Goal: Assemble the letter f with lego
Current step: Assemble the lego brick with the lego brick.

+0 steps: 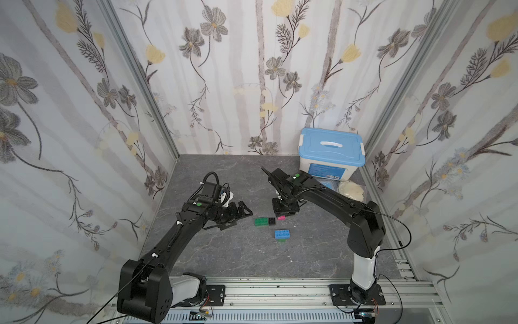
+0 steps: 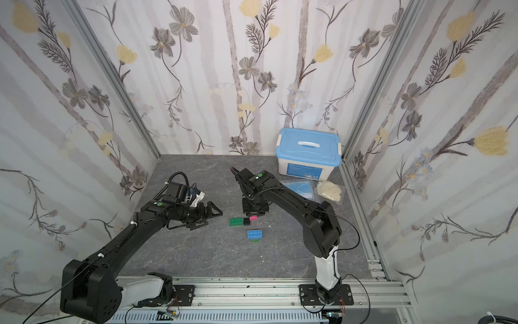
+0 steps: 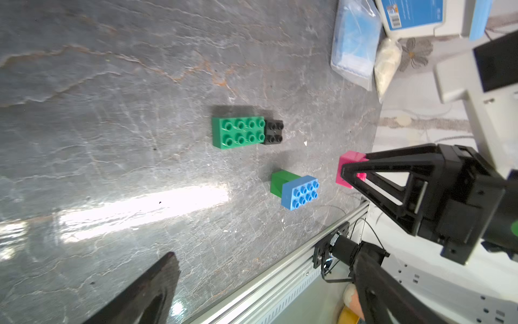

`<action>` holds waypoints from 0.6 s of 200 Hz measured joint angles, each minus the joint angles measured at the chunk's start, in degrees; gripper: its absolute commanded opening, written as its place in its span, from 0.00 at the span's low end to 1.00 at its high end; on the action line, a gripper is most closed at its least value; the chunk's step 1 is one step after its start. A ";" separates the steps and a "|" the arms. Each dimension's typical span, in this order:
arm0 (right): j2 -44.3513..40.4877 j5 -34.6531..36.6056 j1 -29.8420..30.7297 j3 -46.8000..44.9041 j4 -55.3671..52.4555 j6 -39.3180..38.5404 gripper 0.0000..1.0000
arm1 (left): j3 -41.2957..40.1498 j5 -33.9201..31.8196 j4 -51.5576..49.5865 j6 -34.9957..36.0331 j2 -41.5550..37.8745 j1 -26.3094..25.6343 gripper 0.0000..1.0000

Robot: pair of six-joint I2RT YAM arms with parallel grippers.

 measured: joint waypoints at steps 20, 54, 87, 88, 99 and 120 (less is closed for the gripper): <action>-2.32 0.02 1.11 -4.07 0.66 1.36 0.35 | -1.03 -0.46 1.11 0.74 0.44 -2.97 1.00; -2.56 -0.02 2.80 -7.06 3.21 3.37 0.34 | -2.67 -0.79 3.37 1.53 2.54 -5.90 1.00; -2.95 0.02 3.02 -9.01 4.76 4.48 0.34 | -4.68 0.96 7.26 1.42 4.96 -6.03 0.95; -2.95 0.02 2.99 -9.05 4.76 4.50 0.34 | -4.72 1.01 7.34 1.42 5.01 -6.03 0.95; -3.15 0.02 3.02 -9.64 4.98 4.59 0.34 | -5.27 2.03 8.81 0.57 5.70 -6.03 0.92; -3.23 0.02 3.34 -10.75 5.27 4.87 0.33 | -5.92 4.04 11.47 -0.48 6.88 -6.03 0.82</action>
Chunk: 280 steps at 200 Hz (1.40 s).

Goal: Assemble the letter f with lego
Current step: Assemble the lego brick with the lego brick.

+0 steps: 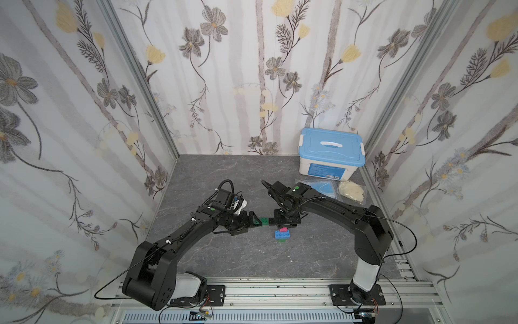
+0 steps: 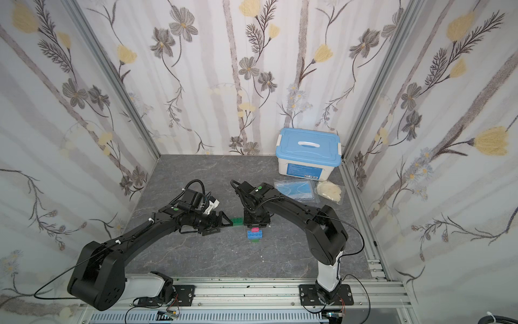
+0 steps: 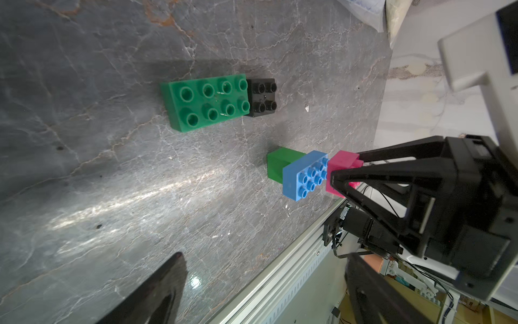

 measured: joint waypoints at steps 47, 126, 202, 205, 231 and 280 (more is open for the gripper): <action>-0.96 -0.02 0.37 -1.79 0.35 0.04 0.33 | -1.44 5.20 6.75 -3.89 3.04 0.00 0.65; -0.72 -0.28 0.35 -2.49 1.99 0.00 0.33 | -7.43 7.96 20.74 -13.11 5.73 -2.27 0.51; 0.11 -0.52 0.33 -3.30 2.12 -1.27 0.33 | -10.34 8.24 31.04 -17.75 8.98 -4.07 0.48; 0.15 -0.72 0.31 -3.30 2.12 -1.29 0.33 | -10.34 8.31 31.28 -17.92 9.27 -4.11 0.48; 0.31 -0.92 0.31 -3.30 2.14 -1.49 0.33 | -10.05 8.87 33.07 -18.71 11.58 -4.79 0.48; 0.81 -1.31 0.24 -2.91 1.86 -1.51 0.33 | -9.60 10.01 35.67 -19.28 14.67 -6.05 0.46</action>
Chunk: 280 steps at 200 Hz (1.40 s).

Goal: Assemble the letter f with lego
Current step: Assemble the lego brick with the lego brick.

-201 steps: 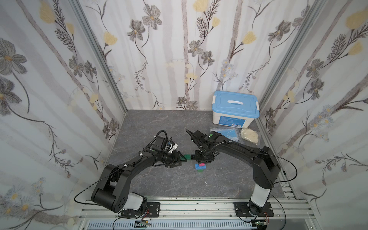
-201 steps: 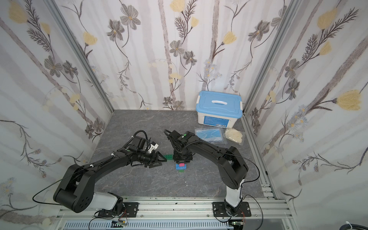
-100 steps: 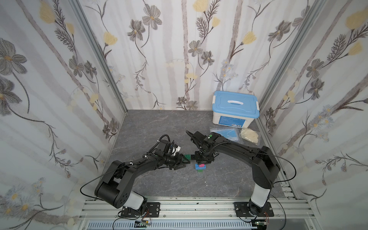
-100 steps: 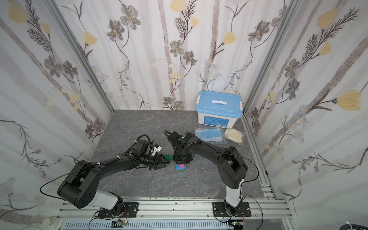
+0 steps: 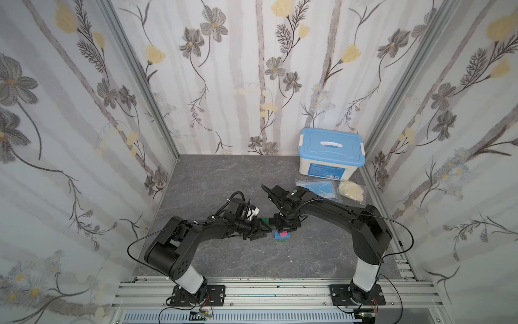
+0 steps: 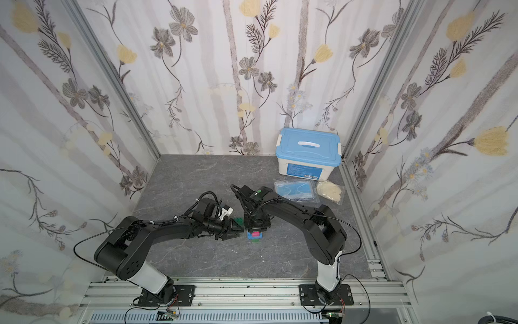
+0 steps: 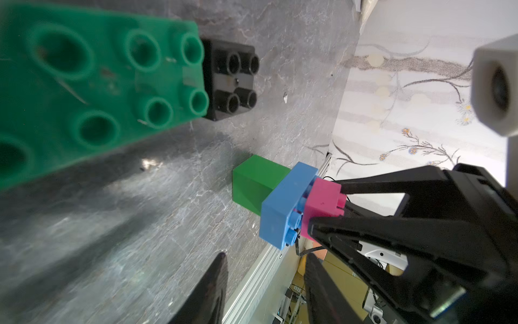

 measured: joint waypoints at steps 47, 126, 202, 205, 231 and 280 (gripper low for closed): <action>0.13 -0.02 -0.09 -0.11 -0.11 -0.15 0.31 | 0.00 0.37 1.79 -1.09 1.64 -0.26 0.46; 0.87 1.97 0.90 -0.72 0.13 0.07 0.29 | 0.72 0.44 2.45 -1.22 3.10 -1.44 0.44; 0.94 3.26 1.36 -1.46 0.72 0.48 0.28 | 0.76 0.68 3.85 -1.62 4.68 -1.51 0.43; 0.94 3.23 1.36 -1.49 0.72 0.48 0.28 | 0.76 0.70 3.93 -1.70 4.70 -1.53 0.43; 1.05 3.17 1.36 -1.42 0.72 0.48 0.28 | 0.42 0.90 4.63 -2.14 3.82 -1.53 0.43; 1.38 2.43 1.33 -1.22 0.55 0.42 0.27 | 0.24 0.79 4.57 -2.05 1.84 -1.53 0.43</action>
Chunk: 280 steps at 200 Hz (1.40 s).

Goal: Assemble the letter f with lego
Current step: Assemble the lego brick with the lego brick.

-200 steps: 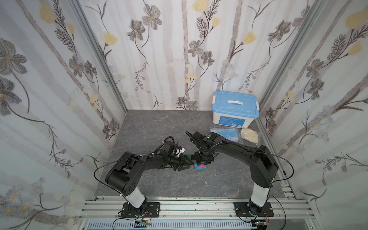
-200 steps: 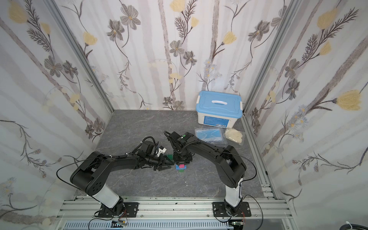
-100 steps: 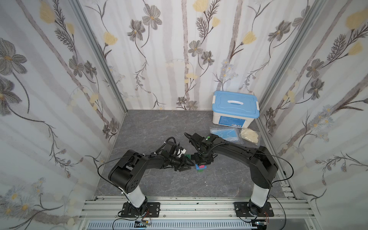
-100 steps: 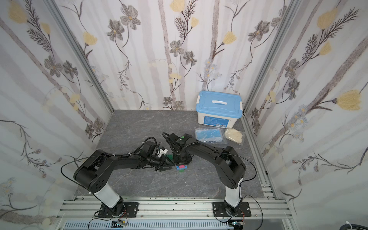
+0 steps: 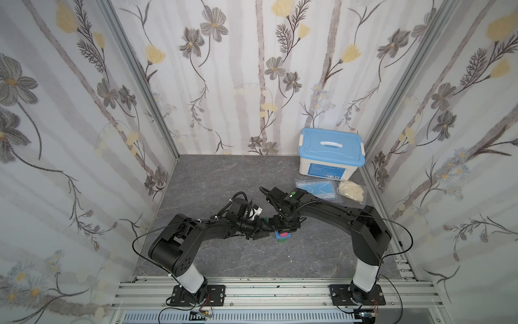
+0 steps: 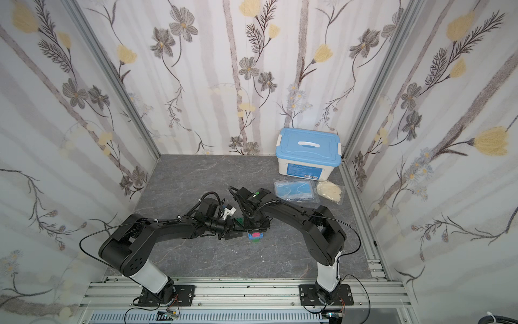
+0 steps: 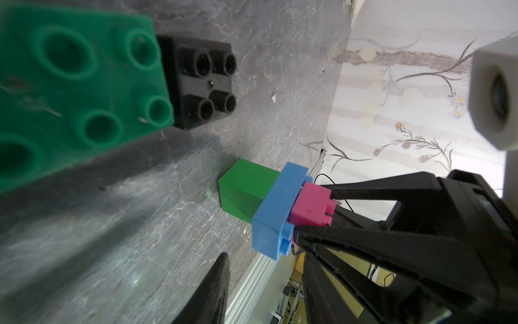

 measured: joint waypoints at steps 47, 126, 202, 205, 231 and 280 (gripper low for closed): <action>0.09 -0.02 0.00 0.00 -0.02 0.00 0.28 | -0.07 0.13 0.00 0.39 1.84 -0.39 0.41; 0.31 -0.07 0.02 0.59 -0.48 0.02 0.34 | -0.17 1.09 2.99 -0.63 2.84 -1.03 0.40; 1.51 -0.07 0.02 3.89 -3.21 -0.42 0.43 | -0.17 1.09 2.95 -0.66 2.86 -1.03 0.40; 1.51 -0.07 0.02 4.00 -3.28 -0.44 0.44 | -0.17 1.07 2.91 -0.63 2.86 -1.03 0.40; 1.62 -0.04 0.02 4.66 -3.78 -0.98 0.45 | -0.17 1.07 2.69 -0.61 2.86 -1.03 0.40; 2.08 0.61 0.02 6.14 -4.17 -1.70 0.48 | 0.15 1.03 1.73 -0.22 2.84 -1.03 0.40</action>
